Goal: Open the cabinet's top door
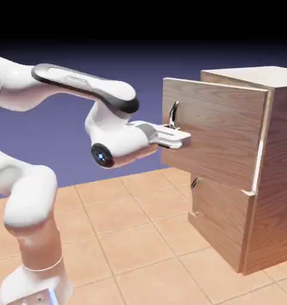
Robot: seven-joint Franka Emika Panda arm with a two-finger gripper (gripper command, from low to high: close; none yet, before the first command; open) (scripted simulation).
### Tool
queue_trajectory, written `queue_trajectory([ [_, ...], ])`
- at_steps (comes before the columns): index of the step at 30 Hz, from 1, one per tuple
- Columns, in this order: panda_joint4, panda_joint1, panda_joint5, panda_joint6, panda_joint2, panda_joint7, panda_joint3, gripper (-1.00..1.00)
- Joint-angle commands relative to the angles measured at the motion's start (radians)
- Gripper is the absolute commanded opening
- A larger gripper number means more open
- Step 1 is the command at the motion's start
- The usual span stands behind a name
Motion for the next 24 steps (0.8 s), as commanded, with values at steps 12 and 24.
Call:
queue_trajectory([
  [12, -0.045, -0.063, -0.524, -0.329, -0.031, 0.135, -0.322, -1.0],
  [24, 0.177, -0.083, -1.007, -0.817, 0.241, 0.103, -0.695, -1.0],
])
